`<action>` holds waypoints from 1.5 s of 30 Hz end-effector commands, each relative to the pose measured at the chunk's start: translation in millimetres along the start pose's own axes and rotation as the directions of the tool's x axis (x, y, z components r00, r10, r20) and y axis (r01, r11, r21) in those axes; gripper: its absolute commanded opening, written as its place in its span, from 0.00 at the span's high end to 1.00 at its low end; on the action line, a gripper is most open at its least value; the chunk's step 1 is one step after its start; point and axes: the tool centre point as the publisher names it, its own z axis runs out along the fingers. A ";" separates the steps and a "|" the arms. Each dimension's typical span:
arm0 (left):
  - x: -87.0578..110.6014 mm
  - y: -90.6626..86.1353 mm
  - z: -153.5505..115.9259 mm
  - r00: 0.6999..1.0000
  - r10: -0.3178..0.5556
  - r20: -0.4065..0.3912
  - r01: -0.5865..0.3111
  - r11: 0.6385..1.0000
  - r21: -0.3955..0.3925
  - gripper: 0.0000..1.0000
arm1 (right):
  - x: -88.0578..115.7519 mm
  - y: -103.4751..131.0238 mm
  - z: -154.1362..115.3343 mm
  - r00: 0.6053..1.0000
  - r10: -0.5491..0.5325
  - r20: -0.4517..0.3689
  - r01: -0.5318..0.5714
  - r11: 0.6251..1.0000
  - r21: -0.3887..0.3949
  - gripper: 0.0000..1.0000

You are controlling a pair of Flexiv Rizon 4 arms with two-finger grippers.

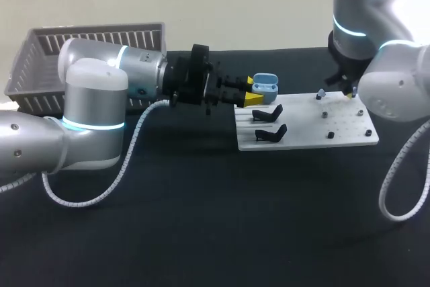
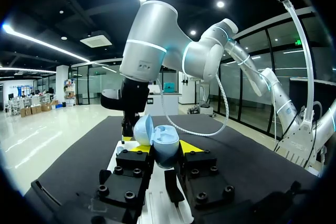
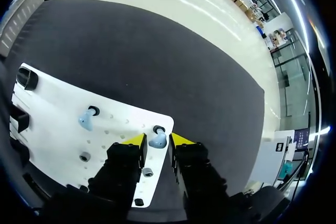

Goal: Pick up each earbud case from the left stands, insert the matching earbuds, close the lid, and place the case in the box.

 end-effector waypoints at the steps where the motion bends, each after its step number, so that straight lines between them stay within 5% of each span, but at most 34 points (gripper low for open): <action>1: 0.5 1.0 0.2 1.000 0.000 0.000 0.000 1.000 0.002 1.00 | -0.3 0.1 2.1 1.000 0.003 -0.005 -0.003 1.000 0.003 0.73; 3: 0.5 1.0 0.2 1.000 0.000 0.000 0.000 1.000 0.002 1.00 | -0.2 -0.1 2.1 1.000 0.005 -0.006 -0.005 1.000 0.004 0.75; 6: 0.5 1.0 0.2 1.000 0.000 0.000 0.000 1.000 0.002 1.00 | 0.2 -0.1 1.1 1.000 0.006 -0.004 -0.006 1.000 0.013 1.00; 14: 0.5 1.0 0.2 1.000 0.000 0.000 0.000 1.000 0.002 1.00 | 6.9 2.2 -18.4 1.000 0.029 0.006 -0.029 0.999 0.020 1.00; 21: 0.5 1.0 0.2 1.000 0.000 0.000 0.000 1.000 0.002 1.00 | 23.7 14.7 -63.7 0.993 0.119 -0.007 -0.119 0.992 -0.030 1.00; 32: 0.5 1.0 0.2 1.000 0.000 0.000 0.000 1.000 0.002 1.00 | 54.4 89.4 -152.5 0.976 0.206 -0.077 -0.217 0.959 -0.181 1.00; 45: 0.5 1.0 0.2 1.000 0.000 0.000 0.000 1.000 0.002 1.00 | 57.9 161.4 -230.6 0.969 0.236 -0.075 -0.245 0.953 -0.176 1.00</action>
